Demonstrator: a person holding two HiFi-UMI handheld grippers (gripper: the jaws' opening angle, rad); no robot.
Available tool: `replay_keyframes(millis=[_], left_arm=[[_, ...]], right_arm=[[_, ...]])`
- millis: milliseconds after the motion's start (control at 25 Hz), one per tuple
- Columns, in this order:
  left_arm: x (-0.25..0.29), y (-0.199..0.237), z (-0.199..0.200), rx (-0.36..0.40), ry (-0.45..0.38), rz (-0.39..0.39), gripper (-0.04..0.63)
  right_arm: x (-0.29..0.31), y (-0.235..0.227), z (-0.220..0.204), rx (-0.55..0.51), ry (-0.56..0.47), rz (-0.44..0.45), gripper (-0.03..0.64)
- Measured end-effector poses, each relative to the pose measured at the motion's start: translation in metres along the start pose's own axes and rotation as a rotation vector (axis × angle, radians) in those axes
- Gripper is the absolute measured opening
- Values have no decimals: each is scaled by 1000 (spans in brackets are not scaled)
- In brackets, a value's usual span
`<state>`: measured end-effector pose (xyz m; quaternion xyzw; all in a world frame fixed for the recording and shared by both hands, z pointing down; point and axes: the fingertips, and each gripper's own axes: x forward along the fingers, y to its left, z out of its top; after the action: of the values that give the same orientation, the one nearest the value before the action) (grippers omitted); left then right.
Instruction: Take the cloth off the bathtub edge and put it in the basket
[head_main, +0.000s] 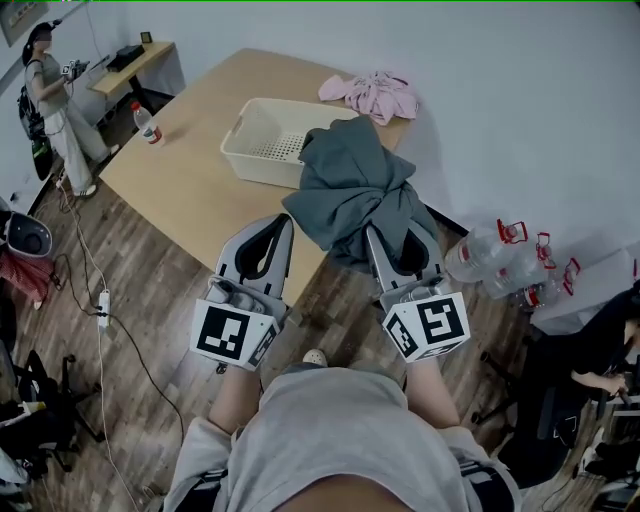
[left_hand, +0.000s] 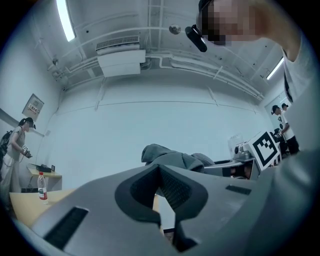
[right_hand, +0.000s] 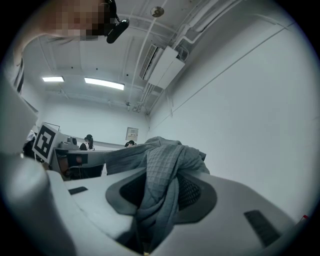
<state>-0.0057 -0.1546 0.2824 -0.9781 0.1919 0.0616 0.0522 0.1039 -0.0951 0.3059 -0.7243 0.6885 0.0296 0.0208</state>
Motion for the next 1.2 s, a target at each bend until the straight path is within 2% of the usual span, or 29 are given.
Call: replay_keyframes(millis=[240, 480, 640, 1200], left_arm=[[11, 14, -3, -17, -4, -13, -5], [32, 23, -9, -16, 1, 11, -5], [49, 35, -9, -1, 5, 57, -5], [140, 57, -19, 44, 26, 245, -5]], right_arm=[[15, -1, 0, -10, 9, -3, 135], [34, -21, -3, -7, 10, 15, 135], [57, -38, -3, 4, 0, 48, 135], [146, -112, 0, 1, -21, 266, 135]])
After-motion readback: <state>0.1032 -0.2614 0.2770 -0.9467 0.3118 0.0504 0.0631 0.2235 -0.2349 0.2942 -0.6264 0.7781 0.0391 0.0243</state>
